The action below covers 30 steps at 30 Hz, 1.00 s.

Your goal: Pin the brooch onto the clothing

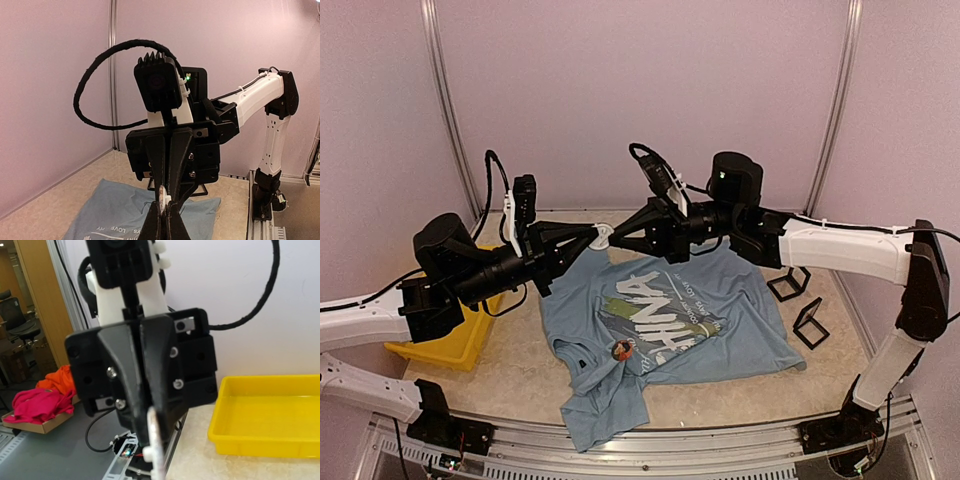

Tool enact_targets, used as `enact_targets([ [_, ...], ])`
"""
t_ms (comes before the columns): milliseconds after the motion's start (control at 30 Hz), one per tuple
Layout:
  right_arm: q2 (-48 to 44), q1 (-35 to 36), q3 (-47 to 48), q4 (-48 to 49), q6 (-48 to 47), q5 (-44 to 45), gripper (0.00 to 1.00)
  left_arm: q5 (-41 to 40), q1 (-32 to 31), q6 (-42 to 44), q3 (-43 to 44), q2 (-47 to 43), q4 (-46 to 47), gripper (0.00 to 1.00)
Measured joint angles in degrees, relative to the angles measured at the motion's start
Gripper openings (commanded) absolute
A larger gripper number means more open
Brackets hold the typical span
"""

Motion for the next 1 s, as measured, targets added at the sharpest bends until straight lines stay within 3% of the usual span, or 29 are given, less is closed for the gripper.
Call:
enact_targets([
  [100,0.0,0.0,0.1,0.0,0.1,0.1,0.07,0.0,0.0,0.0,0.0,0.0,0.0,0.0],
  [233,0.5,0.2,0.4,0.0,0.2,0.4,0.06,0.0,0.0,0.1,0.0,0.7,0.0,0.0],
  [300,0.6,0.2,0.4,-0.1,0.2,0.5,0.0,0.0,0.0,0.1,0.0,0.8,-0.1,0.0],
  [500,0.6,0.2,0.4,0.0,0.1,0.5,0.0,-0.3,0.0,0.2,0.0,0.8,-0.1,0.0],
  [533,0.6,0.2,0.4,0.0,0.1,0.5,0.0,-0.3,0.0,0.2,0.0,0.8,-0.1,0.09],
  [567,0.6,0.2,0.4,-0.1,0.1,0.6,0.0,-0.5,0.0,0.1,0.0,0.8,-0.1,0.33],
  [600,0.6,0.2,0.4,-0.2,0.0,0.8,0.0,-1.2,0.0,0.2,0.0,0.8,-0.2,0.49],
  [633,0.6,0.0,0.4,-0.6,0.0,1.4,0.0,-2.1,0.0,0.0,0.0,0.9,-0.5,0.56],
  [767,0.1,-2.5,-1.3,-3.0,0.5,6.8,0.0,-9.9,2.6,-4.8,0.1,1.5,-3.9,0.57],
  [1000,-1.3,-14.7,-13.2,-11.3,5.0,24.0,0.0,-17.7,19.8,-21.3,-3.3,8.7,-16.1,0.52],
])
